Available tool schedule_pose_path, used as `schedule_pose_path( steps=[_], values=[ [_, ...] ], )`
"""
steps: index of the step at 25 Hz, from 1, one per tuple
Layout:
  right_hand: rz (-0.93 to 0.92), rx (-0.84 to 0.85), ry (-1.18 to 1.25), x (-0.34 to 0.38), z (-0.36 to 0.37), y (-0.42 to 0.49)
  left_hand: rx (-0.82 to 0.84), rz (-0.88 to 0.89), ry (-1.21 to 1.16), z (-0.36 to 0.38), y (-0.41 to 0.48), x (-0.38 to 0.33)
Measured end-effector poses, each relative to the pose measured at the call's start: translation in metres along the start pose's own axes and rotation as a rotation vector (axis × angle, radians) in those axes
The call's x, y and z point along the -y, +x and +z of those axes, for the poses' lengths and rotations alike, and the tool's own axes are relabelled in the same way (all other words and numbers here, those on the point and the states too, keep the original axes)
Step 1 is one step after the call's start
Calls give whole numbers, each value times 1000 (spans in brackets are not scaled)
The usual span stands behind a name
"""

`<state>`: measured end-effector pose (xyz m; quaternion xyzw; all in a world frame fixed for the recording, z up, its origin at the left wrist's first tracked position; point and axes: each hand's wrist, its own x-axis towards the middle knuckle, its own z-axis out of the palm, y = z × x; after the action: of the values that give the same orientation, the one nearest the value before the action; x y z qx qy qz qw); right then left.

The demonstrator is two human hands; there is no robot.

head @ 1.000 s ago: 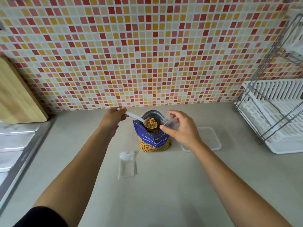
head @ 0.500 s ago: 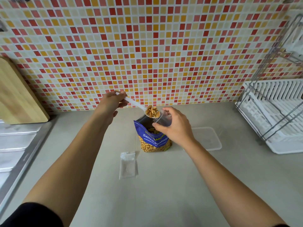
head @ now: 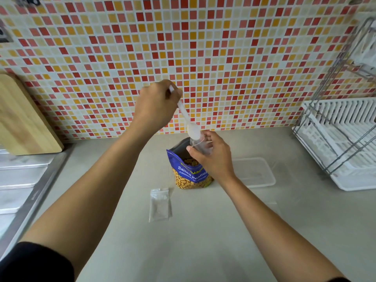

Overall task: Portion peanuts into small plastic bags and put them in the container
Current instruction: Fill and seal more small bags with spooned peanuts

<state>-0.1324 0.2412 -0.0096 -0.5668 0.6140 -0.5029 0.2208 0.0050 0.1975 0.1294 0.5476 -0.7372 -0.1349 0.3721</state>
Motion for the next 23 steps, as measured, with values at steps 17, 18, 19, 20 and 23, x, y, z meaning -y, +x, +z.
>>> schedule_pose_path(
  steps=[17,18,19,20,23],
  values=[
    [146,254,171,-36,-27,-19,428,-43,534,103,-40,70],
    [148,267,171,-36,-27,-19,430,-113,517,104,-39,68],
    [146,277,173,-37,-26,-19,444,-154,520,106,-38,66],
    [143,283,176,-37,-27,-19,465,-177,527,107,-37,64],
    [149,273,196,-41,-28,-19,451,-144,596,105,-37,59]
  ],
)
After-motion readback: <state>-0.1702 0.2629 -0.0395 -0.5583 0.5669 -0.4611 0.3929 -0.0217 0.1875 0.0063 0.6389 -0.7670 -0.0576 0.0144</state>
